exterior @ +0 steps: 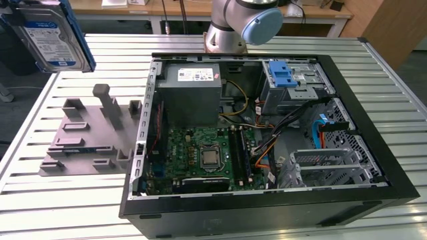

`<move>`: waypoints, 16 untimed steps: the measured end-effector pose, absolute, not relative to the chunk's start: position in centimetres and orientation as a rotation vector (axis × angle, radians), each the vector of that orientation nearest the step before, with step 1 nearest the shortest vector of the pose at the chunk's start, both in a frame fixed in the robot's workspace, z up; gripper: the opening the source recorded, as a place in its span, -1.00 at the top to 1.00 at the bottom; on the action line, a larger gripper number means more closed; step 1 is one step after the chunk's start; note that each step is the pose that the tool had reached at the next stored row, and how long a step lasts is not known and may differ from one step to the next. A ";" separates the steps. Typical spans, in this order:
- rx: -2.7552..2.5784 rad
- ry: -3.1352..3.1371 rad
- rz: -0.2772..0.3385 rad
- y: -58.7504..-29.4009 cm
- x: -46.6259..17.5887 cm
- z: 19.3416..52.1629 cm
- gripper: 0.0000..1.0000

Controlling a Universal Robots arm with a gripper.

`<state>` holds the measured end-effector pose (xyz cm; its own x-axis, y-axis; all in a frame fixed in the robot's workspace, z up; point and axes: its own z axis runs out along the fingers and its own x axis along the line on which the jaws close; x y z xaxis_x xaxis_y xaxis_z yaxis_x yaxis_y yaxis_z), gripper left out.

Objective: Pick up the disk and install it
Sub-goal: 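Pick up the disk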

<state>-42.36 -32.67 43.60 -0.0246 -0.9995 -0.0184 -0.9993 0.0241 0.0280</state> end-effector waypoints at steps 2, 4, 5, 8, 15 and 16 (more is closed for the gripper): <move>2.189 -2.243 -0.052 -32.7 -42.4 43.8 0.27; 2.189 -2.243 -0.052 -32.7 -42.4 43.9 0.27; 2.189 -2.243 -0.052 -32.7 -42.4 44.1 0.27; 2.189 -2.243 -0.052 -32.7 -42.4 44.4 0.27; 2.189 -2.243 -0.052 -32.7 -42.4 45.2 0.27; 2.189 -2.244 -0.052 -32.7 -42.4 45.3 0.27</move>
